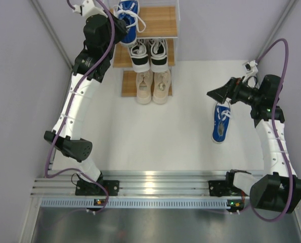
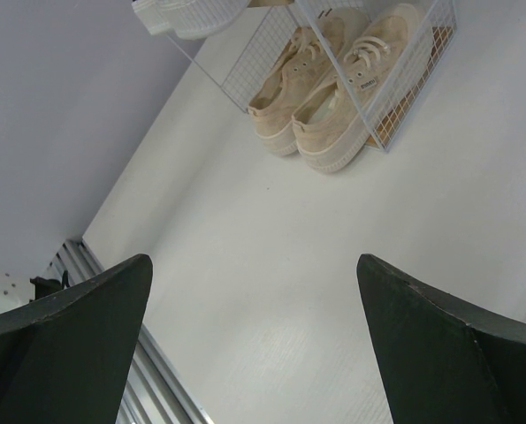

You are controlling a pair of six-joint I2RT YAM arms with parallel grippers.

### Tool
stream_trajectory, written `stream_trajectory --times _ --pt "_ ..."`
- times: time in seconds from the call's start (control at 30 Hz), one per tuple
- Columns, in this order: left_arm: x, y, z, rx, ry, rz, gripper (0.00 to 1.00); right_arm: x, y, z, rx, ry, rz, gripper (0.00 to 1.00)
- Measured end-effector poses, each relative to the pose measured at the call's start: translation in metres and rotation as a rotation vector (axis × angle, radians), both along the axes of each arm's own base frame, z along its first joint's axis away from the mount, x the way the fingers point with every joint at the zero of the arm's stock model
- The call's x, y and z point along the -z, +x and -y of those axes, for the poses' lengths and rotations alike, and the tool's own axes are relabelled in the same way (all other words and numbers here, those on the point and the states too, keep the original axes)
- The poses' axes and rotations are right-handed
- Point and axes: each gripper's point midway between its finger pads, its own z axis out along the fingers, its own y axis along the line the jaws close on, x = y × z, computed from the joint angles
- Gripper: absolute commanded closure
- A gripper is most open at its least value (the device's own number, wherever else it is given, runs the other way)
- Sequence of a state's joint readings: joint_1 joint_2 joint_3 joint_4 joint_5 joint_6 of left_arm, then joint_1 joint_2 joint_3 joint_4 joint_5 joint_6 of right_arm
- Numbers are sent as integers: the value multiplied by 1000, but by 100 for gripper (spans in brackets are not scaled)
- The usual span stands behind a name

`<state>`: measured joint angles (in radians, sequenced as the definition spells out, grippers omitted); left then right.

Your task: Place and organize the shoes onto the shoe shelf

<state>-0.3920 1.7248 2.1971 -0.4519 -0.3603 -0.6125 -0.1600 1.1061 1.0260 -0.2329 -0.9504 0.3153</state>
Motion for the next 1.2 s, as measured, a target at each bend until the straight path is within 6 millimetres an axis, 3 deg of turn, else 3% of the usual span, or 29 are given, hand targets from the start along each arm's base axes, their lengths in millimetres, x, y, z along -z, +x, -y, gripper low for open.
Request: stream_trajectory --times 0.1,0.23,0.37,0.43,0.5,0.63,0.83,0.97,1.07,1.2 --pt "0 0 -1 2 1 -2 75 0 0 0 0 0 0 1" --pt "0 0 -2 6 2 -3 75 0 0 0 0 0 0 1" --pt "-2 0 -1 17 -6 1 62 0 0 0 0 -2 1 1" --pt "-4 0 0 25 -9 7 50 2 0 1 1 -15 3 1" --pt "-6 -1 1 36 -14 15 39 8 -1 3 4 -39 -3 1" --pt "-12 -6 3 58 -4 30 26 27 -2 15 29 -151 -7 1" --pt "-32 -40 -7 94 12 83 19 59 -6 42 86 -349 -42 1" --pt "-26 -79 -18 131 51 105 16 85 -10 64 116 -444 -115 1" --pt "1 -110 -25 165 91 86 15 104 -11 80 143 -518 -173 5" --pt "61 -145 -29 221 116 17 15 131 -16 96 166 -603 -255 14"
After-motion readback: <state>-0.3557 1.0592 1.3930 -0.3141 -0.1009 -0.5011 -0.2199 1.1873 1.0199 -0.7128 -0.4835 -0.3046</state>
